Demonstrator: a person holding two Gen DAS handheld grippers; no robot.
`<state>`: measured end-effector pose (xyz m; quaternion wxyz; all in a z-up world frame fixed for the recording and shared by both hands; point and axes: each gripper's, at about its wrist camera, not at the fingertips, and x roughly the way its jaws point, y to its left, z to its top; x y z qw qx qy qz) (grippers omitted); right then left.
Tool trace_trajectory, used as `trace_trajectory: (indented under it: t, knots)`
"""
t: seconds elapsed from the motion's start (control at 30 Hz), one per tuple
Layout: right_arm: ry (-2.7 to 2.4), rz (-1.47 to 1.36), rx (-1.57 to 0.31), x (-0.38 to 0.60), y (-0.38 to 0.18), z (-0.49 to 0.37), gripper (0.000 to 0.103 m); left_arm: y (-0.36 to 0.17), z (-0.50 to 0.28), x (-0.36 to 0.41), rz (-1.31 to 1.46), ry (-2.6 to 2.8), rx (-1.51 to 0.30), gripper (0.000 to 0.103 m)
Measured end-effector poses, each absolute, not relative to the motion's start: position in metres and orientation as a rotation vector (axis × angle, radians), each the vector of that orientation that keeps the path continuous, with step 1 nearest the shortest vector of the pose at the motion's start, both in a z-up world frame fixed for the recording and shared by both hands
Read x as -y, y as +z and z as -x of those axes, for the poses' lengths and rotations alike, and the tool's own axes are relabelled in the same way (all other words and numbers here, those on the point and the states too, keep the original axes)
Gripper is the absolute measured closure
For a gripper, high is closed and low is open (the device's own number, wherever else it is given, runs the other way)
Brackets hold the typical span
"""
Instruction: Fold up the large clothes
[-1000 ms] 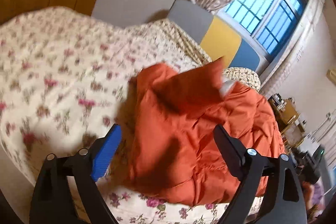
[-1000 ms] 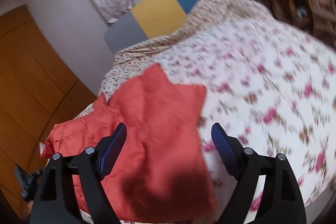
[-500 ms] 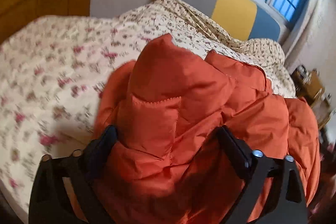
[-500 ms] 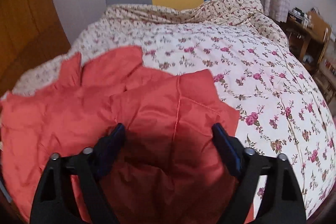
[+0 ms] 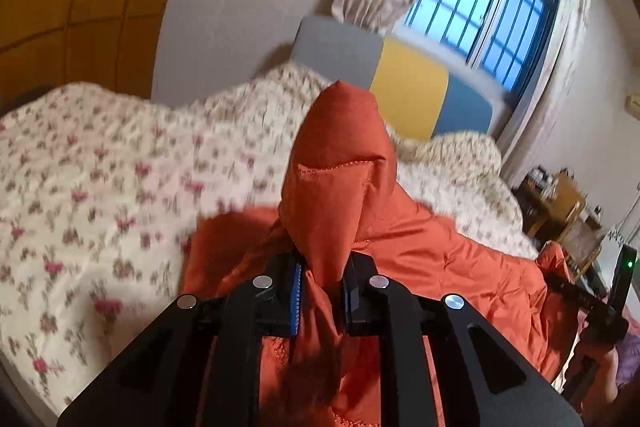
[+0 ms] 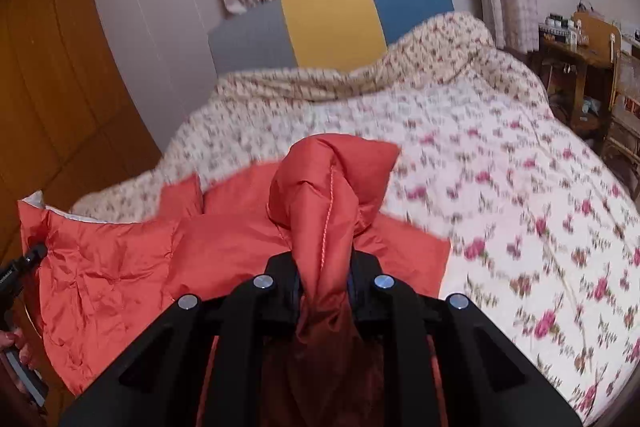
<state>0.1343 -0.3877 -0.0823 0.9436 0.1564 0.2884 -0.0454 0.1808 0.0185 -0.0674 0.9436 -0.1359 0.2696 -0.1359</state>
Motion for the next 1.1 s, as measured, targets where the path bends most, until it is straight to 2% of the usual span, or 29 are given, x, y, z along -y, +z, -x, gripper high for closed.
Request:
trace_trajectory:
  t: [0.27, 0.57, 0.63, 0.87, 1.1]
  knots:
    - [-0.101, -0.313, -0.533, 0.394, -0.064, -0.193, 0.088, -0.042, -0.231, -0.014, 0.291, -0.199, -0.471, 0.088]
    - [-0.129, -0.257, -0.648, 0.395, -0.119, -0.267, 0.086, -0.085, -0.297, 0.007, 0.186, -0.054, -0.521, 0.088]
    - [-0.134, -0.263, -0.674, 0.397, -0.131, -0.276, 0.084, -0.099, -0.305, 0.007, 0.175, -0.035, -0.547, 0.088]
    - [-0.141, -0.313, -0.763, 0.406, -0.17, -0.296, 0.066, -0.143, -0.325, 0.003, 0.179, -0.01, -0.647, 0.088]
    - [-0.155, -0.318, -0.801, 0.407, -0.192, -0.309, 0.059, -0.169, -0.338, -0.003, 0.246, -0.038, -0.72, 0.073]
